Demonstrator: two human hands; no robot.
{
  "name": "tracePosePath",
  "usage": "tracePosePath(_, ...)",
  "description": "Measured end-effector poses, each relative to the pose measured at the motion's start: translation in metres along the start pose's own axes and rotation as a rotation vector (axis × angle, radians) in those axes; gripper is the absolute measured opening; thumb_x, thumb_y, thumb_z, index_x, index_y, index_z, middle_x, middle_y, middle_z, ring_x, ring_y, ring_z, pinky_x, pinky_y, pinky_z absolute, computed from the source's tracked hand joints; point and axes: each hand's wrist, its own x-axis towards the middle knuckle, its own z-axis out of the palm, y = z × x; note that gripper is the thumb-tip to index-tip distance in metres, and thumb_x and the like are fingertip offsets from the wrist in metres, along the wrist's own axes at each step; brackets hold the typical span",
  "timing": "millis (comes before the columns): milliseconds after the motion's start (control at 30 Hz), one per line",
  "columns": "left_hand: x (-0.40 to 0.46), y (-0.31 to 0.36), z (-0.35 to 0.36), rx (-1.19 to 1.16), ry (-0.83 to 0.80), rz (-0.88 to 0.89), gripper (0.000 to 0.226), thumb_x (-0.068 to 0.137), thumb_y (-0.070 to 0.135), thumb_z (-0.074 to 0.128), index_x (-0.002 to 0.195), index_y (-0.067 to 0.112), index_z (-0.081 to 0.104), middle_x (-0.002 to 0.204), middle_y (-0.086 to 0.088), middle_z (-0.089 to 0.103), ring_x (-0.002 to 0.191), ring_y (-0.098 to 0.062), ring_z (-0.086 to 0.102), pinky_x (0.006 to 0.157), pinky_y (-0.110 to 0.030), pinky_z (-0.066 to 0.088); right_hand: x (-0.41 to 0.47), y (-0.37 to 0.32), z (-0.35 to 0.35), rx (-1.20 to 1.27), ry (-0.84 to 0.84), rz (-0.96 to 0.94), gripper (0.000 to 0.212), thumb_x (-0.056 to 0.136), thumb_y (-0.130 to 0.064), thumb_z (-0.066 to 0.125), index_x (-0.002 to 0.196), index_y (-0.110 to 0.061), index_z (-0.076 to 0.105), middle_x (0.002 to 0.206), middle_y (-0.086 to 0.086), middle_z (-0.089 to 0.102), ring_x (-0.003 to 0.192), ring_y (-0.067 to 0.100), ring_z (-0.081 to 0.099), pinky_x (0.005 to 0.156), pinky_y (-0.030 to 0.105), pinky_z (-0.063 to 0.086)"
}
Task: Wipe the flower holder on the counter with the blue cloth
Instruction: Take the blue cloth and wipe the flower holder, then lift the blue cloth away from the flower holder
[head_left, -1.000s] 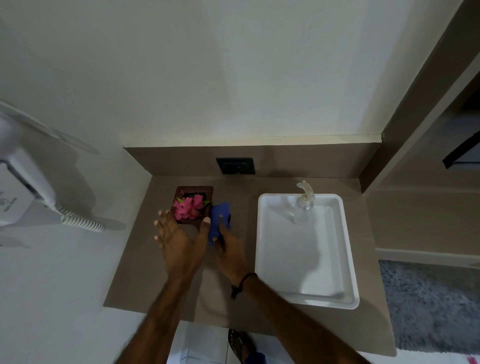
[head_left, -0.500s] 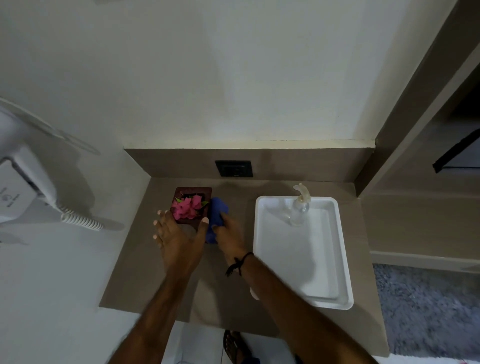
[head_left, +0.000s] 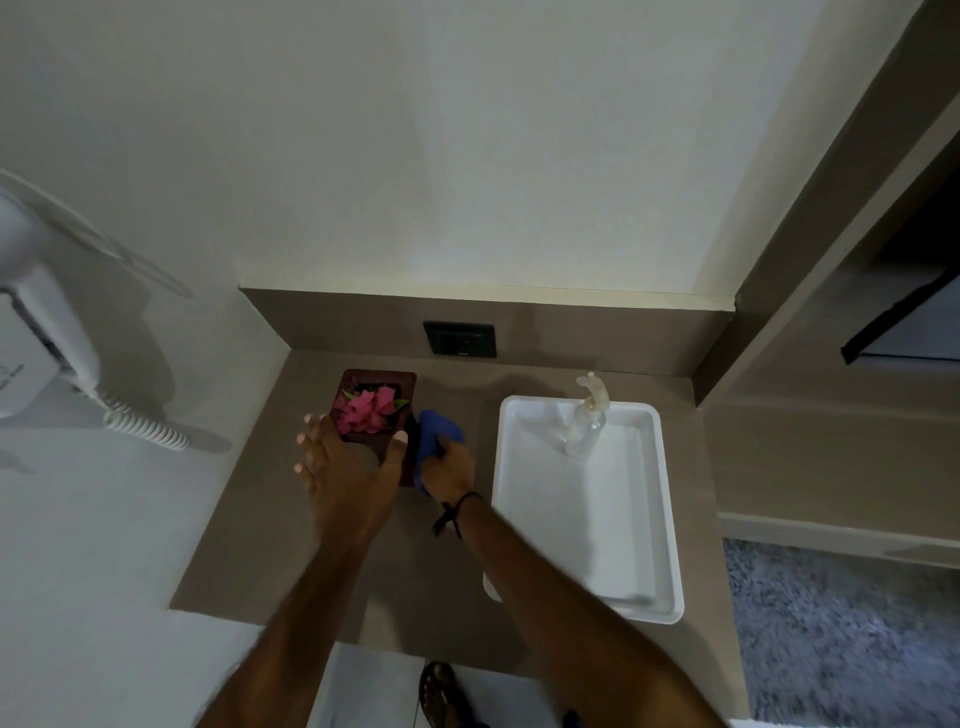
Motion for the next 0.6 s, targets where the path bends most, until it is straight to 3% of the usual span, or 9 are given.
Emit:
tracePosePath(100, 0.000, 0.003, -0.001, 0.000, 0.002, -0.003, 0.112, 0.085, 0.063, 0.063, 0.164, 0.008, 0.006, 0.175, -0.013, 0.007, 0.162, -0.031, 0.001, 0.130, -0.051, 0.002, -0.004, -0.012, -0.010, 0.108, -0.042, -0.048, 0.044, 0.095, 0.003, 0.045, 0.138, 0.000, 0.053, 0.133, 0.027, 0.061, 0.103, 0.033, 0.060, 0.068, 0.022, 0.047)
tracePosePath(200, -0.001, 0.005, -0.002, 0.037, -0.006, -0.003, 0.113, 0.086, 0.062, 0.062, 0.164, 0.006, 0.003, 0.175, -0.014, 0.005, 0.162, -0.031, 0.000, 0.130, -0.051, 0.002, -0.017, -0.029, -0.024, 0.405, -0.108, 0.049, 0.053, 0.095, 0.004, 0.051, 0.147, -0.005, 0.046, 0.143, 0.019, 0.054, 0.117, 0.038, 0.061, 0.082, 0.034, 0.055)
tracePosePath(267, 0.001, 0.005, -0.004, 0.052, -0.040, -0.012, 0.113, 0.087, 0.063, 0.060, 0.164, 0.006, -0.001, 0.175, -0.014, 0.001, 0.162, -0.031, -0.003, 0.130, -0.051, 0.000, -0.031, -0.037, -0.042, 0.605, -0.184, 0.079, 0.054, 0.093, 0.006, 0.052, 0.146, -0.004, 0.047, 0.141, 0.020, 0.056, 0.106, 0.034, 0.066, 0.071, 0.030, 0.060)
tracePosePath(333, 0.000, 0.007, -0.006, 0.071, -0.060, -0.027, 0.115, 0.087, 0.065, 0.058, 0.163, 0.005, -0.004, 0.175, -0.015, -0.003, 0.162, -0.032, -0.007, 0.129, -0.051, -0.003, -0.043, -0.039, -0.065, 0.793, -0.225, 0.098, 0.047, 0.093, 0.006, 0.050, 0.139, -0.004, 0.052, 0.132, 0.019, 0.062, 0.093, 0.026, 0.068, 0.059, 0.026, 0.061)
tracePosePath(433, -0.012, 0.019, -0.010, 0.034, 0.034, 0.029, 0.110, 0.090, 0.061, 0.059, 0.164, 0.004, 0.000, 0.174, -0.018, -0.002, 0.161, -0.035, -0.008, 0.130, -0.052, -0.002, -0.058, -0.033, -0.096, 1.000, -0.251, 0.134, 0.024, 0.094, -0.001, 0.052, 0.115, -0.009, 0.062, 0.098, 0.009, 0.078, 0.081, 0.023, 0.075, 0.058, 0.030, 0.063)
tracePosePath(467, -0.019, 0.025, -0.009, -0.031, 0.099, 0.096, 0.104, 0.091, 0.055, 0.061, 0.164, 0.005, 0.006, 0.174, -0.019, 0.005, 0.161, -0.036, 0.000, 0.130, -0.053, 0.005, -0.060, -0.030, -0.103, 1.023, -0.248, 0.135, 0.019, 0.095, -0.007, 0.055, 0.112, -0.011, 0.062, 0.094, 0.007, 0.080, 0.081, 0.022, 0.077, 0.061, 0.032, 0.064)
tracePosePath(533, -0.034, 0.033, -0.006, -0.245, 0.147, 0.241, 0.085, 0.092, 0.044, 0.064, 0.159, 0.009, 0.025, 0.164, -0.019, 0.035, 0.152, -0.036, 0.035, 0.122, -0.052, 0.033, -0.064, -0.022, -0.116, 0.998, -0.223, 0.105, 0.028, 0.093, -0.023, 0.063, 0.118, -0.012, 0.059, 0.109, 0.010, 0.077, 0.096, 0.025, 0.075, 0.073, 0.036, 0.064)
tracePosePath(600, -0.052, 0.042, 0.003, -0.474, 0.037, 0.252, 0.063, 0.089, 0.046, 0.063, 0.144, 0.019, 0.045, 0.136, -0.009, 0.062, 0.121, -0.018, 0.066, 0.100, -0.038, 0.058, -0.069, -0.012, -0.131, 0.949, -0.205, 0.074, 0.044, 0.083, -0.031, 0.074, 0.121, -0.012, 0.060, 0.117, 0.012, 0.074, 0.107, 0.029, 0.071, 0.089, 0.042, 0.061)
